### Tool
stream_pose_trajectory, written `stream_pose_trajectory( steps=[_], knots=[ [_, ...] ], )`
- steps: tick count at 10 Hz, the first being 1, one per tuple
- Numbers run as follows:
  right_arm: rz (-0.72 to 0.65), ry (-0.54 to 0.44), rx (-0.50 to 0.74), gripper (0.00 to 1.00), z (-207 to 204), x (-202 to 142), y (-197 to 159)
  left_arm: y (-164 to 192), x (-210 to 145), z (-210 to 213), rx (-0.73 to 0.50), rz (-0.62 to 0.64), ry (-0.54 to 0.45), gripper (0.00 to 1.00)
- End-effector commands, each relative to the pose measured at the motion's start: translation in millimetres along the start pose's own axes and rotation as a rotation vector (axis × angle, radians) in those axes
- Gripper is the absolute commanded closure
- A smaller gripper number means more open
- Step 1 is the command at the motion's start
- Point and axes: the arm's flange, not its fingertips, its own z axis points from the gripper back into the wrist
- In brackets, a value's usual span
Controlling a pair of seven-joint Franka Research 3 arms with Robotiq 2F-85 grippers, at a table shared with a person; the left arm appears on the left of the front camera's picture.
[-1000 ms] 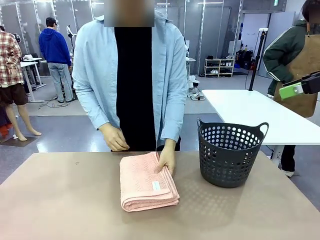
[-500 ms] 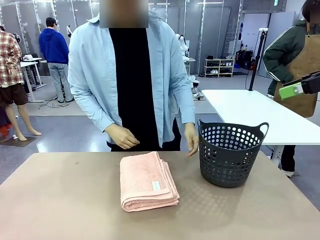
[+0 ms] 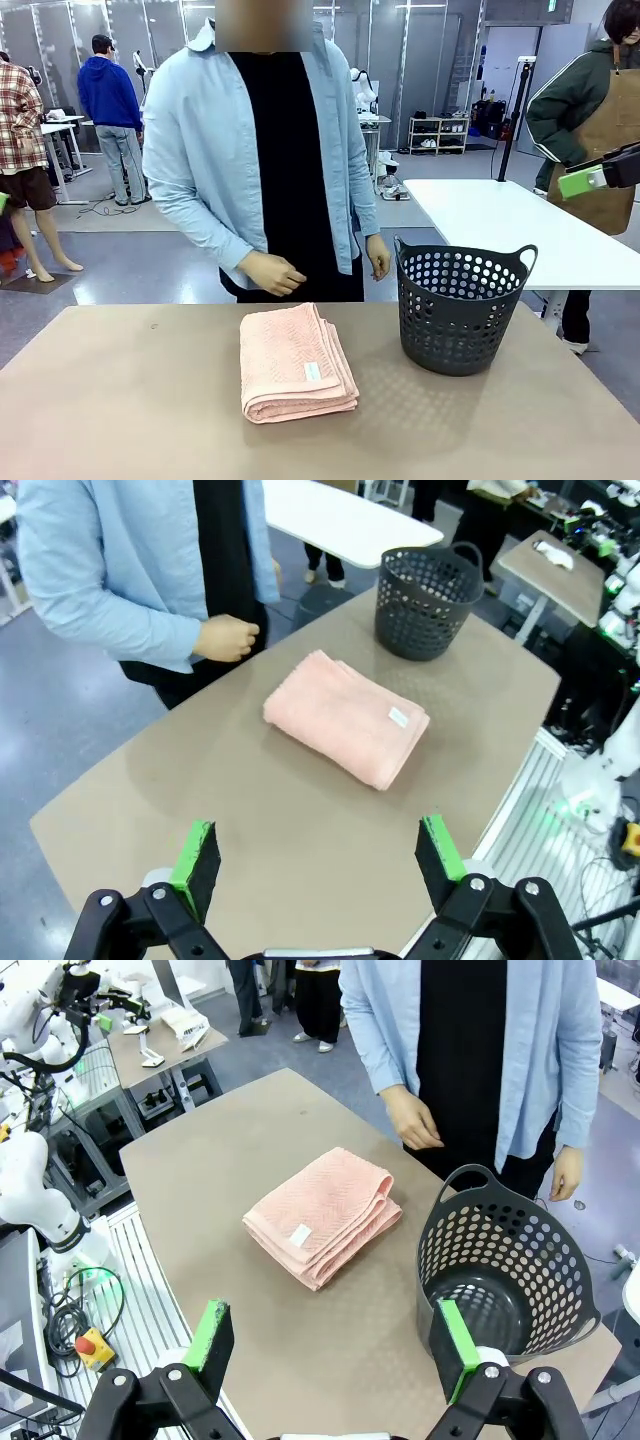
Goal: Fold the towel.
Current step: Pick up the 100 cm Hotel Towel and place it on the left side of the table.
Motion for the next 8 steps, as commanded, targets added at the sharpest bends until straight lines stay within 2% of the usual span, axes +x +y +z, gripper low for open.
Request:
stream_pose_trajectory(
  steps=[1, 3, 6, 8],
  knots=[
    [0.0, 0.0, 0.0, 0.01, 0.1, 0.6, -1.3, 17.9, 19.1, -36.9, -0.094, 0.119, 0.045, 0.0],
    [0.0, 0.0, 0.0, 0.01, 0.1, 0.6, -1.3, 33.3, 23.5, -90.6, -0.145, 0.215, 0.093, 0.0],
    [0.0, 0.0, 0.0, 0.01, 0.1, 0.6, -1.3, 54.9, 2.7, -185.2, -0.207, 0.434, 0.14, 0.0],
    [0.0, 0.0, 0.0, 0.01, 0.1, 0.6, -1.3, 57.7, -11.2, -243.0, -0.276, 0.532, 0.165, 0.0]
  ],
)
